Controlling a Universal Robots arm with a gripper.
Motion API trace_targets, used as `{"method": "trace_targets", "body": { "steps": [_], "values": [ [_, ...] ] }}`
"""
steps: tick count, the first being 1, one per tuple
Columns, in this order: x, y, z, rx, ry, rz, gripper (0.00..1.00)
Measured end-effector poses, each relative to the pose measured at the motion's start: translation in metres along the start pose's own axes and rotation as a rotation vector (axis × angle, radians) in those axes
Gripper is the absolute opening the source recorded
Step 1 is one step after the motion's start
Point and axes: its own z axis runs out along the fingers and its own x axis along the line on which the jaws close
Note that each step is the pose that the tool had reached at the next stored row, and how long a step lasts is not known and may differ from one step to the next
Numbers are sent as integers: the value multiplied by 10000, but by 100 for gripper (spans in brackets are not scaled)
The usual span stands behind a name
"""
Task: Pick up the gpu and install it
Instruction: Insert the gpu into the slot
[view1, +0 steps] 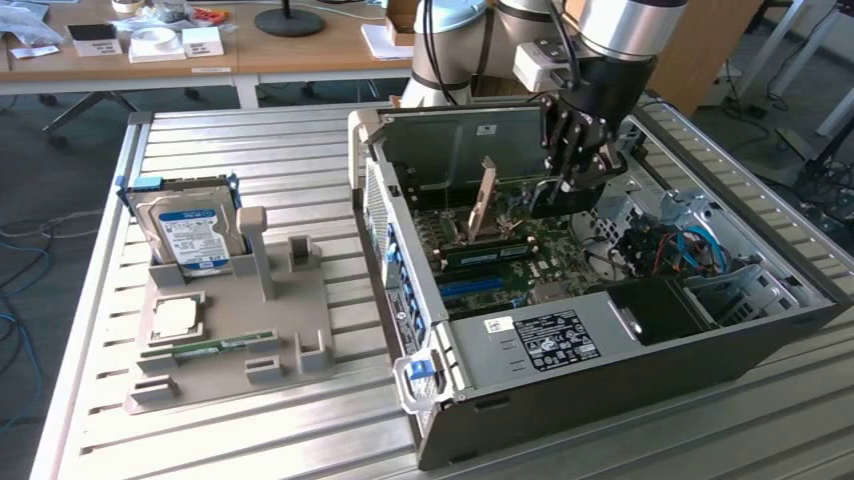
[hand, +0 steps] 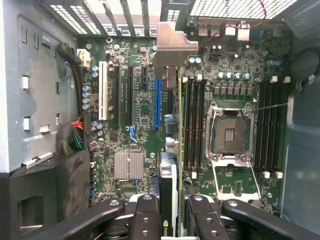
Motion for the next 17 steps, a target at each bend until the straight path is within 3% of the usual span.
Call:
{"method": "trace_targets", "body": {
  "steps": [9,17],
  "values": [
    [1,2,30,8,-2,1,27],
    [2,55,80,29,2,0,27]
  ]
}}
